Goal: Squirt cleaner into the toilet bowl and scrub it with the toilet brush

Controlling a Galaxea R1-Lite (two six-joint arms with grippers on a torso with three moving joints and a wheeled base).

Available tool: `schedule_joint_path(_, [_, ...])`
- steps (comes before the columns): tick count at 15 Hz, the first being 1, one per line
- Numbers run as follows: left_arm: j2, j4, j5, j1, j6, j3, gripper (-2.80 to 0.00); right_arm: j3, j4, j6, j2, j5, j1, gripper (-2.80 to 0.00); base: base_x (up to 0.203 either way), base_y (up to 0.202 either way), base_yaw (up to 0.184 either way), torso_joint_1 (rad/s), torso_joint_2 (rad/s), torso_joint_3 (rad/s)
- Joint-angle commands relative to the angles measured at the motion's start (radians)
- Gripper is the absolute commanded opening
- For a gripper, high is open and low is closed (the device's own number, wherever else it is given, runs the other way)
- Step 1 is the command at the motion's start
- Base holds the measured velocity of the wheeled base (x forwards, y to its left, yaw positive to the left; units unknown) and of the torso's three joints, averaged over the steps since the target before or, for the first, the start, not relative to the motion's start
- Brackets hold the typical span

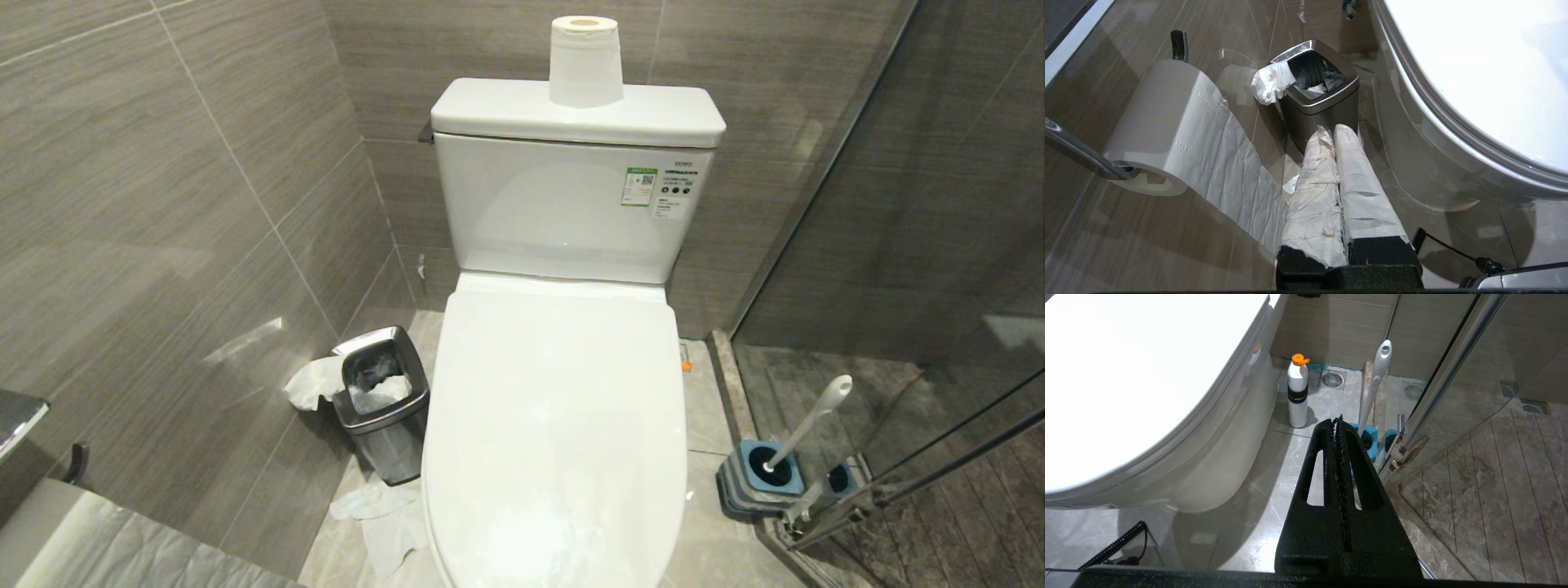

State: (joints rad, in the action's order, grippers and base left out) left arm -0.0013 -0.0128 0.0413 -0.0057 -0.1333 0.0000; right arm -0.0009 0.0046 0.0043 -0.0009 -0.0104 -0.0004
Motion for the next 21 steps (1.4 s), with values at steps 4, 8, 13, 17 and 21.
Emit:
schedule_joint_path(4, [0.001,0.007,-0.038,0.0,0.124,0.002,-2.8,-0.001,0.0,0.002,0.001,0.0,0.0,-2.8,0.0,0.0,0.0,0.0,0.0,0.0])
schedule_joint_path(8, [0.001,0.005,-0.038,0.0,0.13,0.002,-2.8,0.001,0.0,-0.023,0.001,-0.008,0.0,-2.8,0.0,0.0,0.0,0.0,0.0,0.0])
schedule_joint_path(13, [0.001,0.007,-0.038,0.0,0.126,0.002,-2.8,0.001,-0.002,-0.096,0.001,-0.022,0.0,-2.8,0.0,0.0,0.0,0.0,0.0,0.0])
schedule_joint_path(17, [0.001,0.005,-0.038,0.0,0.13,0.002,-2.8,0.001,0.0,0.018,0.001,0.002,0.0,-2.8,0.0,0.0,0.0,0.0,0.0,0.0])
schedule_joint_path(21, [0.001,0.005,-0.038,0.0,0.13,0.002,-2.8,0.001,-0.001,0.022,0.001,0.004,0.0,-2.8,0.0,0.0,0.0,0.0,0.0,0.0])
